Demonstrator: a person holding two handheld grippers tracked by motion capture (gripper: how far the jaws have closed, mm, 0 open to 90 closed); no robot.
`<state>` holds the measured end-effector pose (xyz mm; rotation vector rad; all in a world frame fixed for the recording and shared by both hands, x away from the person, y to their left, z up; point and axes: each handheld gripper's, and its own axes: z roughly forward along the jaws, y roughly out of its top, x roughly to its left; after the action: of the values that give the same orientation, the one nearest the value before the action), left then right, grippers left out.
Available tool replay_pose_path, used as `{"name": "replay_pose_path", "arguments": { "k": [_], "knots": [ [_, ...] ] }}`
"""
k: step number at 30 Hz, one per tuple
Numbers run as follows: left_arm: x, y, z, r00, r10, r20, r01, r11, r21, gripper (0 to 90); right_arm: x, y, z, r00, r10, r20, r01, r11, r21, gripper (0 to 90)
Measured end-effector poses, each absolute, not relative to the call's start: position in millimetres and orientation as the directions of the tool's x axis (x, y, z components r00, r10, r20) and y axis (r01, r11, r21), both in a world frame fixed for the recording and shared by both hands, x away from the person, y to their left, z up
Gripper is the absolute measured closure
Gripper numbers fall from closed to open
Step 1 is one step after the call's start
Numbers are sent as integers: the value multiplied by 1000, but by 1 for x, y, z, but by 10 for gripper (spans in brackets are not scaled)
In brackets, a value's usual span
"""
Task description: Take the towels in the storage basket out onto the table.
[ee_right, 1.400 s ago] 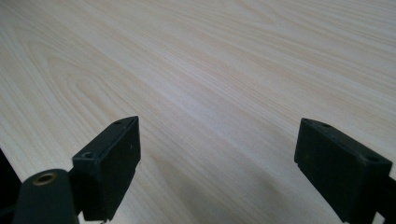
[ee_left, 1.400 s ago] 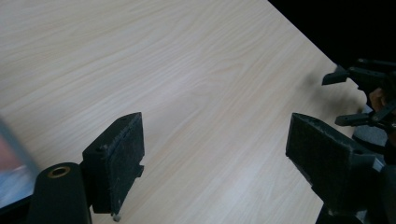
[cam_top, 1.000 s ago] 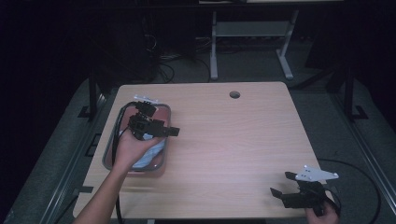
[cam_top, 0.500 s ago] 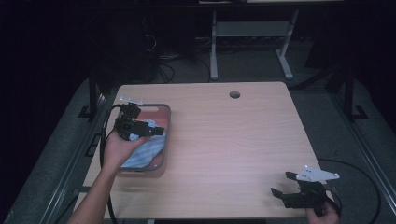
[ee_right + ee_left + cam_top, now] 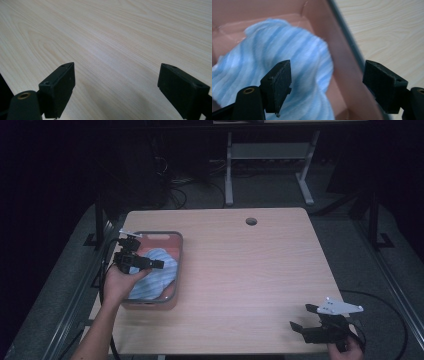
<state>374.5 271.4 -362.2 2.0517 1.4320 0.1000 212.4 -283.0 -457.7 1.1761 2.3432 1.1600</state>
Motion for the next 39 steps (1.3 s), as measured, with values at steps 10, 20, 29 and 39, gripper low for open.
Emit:
{"name": "replay_pose_path", "arguments": {
  "k": [10, 20, 29, 39],
  "knots": [
    [379, 268, -387, 389, 905, -169, 854, -286, 435, 264, 211, -282, -457, -638, 763, 104, 545, 353, 760, 140],
    [388, 259, -406, 385, 916, -114, 885, -332, 326, 324, 212, -278, -457, -650, 753, 99, 538, 365, 760, 140],
    [396, 249, -418, 416, 908, -55, 888, -392, 240, 474, 212, -276, -456, -642, 759, 104, 541, 354, 763, 140],
    [399, 246, -423, 408, 912, -38, 901, -395, 179, 581, 212, -277, -457, -645, 758, 99, 535, 355, 767, 140]
  ]
}}
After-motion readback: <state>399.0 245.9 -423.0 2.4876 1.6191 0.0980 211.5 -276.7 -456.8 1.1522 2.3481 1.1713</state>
